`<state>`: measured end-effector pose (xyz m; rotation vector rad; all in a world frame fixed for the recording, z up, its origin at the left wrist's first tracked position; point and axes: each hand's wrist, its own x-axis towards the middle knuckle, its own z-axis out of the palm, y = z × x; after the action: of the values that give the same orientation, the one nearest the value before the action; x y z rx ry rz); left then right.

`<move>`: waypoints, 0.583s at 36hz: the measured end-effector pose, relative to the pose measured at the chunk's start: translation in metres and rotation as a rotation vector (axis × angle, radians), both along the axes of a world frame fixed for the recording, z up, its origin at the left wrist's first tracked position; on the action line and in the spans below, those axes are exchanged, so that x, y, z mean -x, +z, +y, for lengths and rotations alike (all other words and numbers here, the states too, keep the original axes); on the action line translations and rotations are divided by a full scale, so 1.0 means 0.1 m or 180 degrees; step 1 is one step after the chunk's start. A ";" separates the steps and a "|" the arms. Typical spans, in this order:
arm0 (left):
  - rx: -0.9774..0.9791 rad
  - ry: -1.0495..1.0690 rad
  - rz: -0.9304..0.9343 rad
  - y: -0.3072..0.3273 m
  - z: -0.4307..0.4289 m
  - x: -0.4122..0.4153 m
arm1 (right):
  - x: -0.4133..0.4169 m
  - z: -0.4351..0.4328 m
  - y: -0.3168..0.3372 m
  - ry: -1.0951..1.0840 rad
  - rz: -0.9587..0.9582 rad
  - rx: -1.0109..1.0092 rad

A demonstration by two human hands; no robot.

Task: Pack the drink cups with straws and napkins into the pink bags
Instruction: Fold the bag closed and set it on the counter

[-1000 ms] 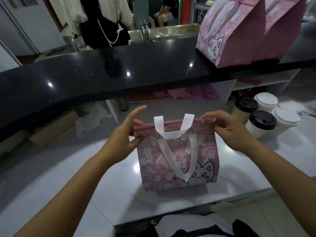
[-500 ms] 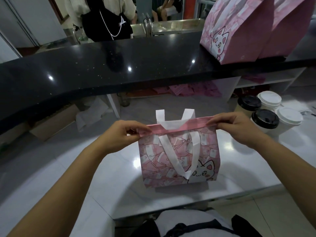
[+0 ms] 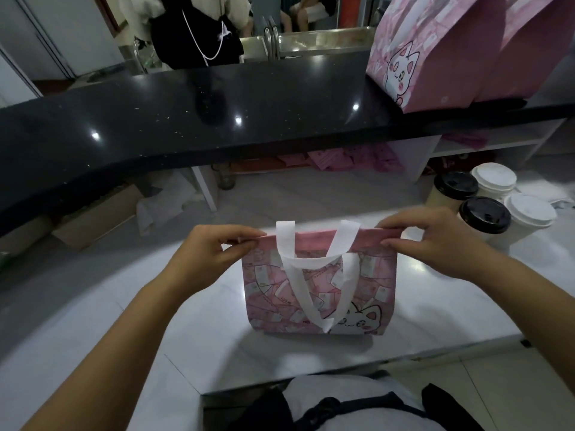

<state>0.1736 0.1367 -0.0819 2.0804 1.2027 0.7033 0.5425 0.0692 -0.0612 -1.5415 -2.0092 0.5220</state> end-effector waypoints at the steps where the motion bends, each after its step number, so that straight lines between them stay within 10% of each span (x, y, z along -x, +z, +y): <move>1: 0.0048 -0.0007 0.0052 0.00 0.00 0.00 | 0.02 0.01 0.02 0.0010 -0.0130 -0.0006; 10: 0.0532 -0.0153 0.0239 0.15 -0.03 0.04 | 0.10 -0.04 0.10 0.0469 -0.0848 -0.0794; 21: -0.0321 -0.0245 0.1107 0.29 -0.25 -0.34 | 0.16 0.03 0.29 0.0547 -0.1116 -0.0003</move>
<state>0.2080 0.1113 -0.0534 2.3896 1.2828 0.3820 0.5269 0.0717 -0.0325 -1.5531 -2.4210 0.3314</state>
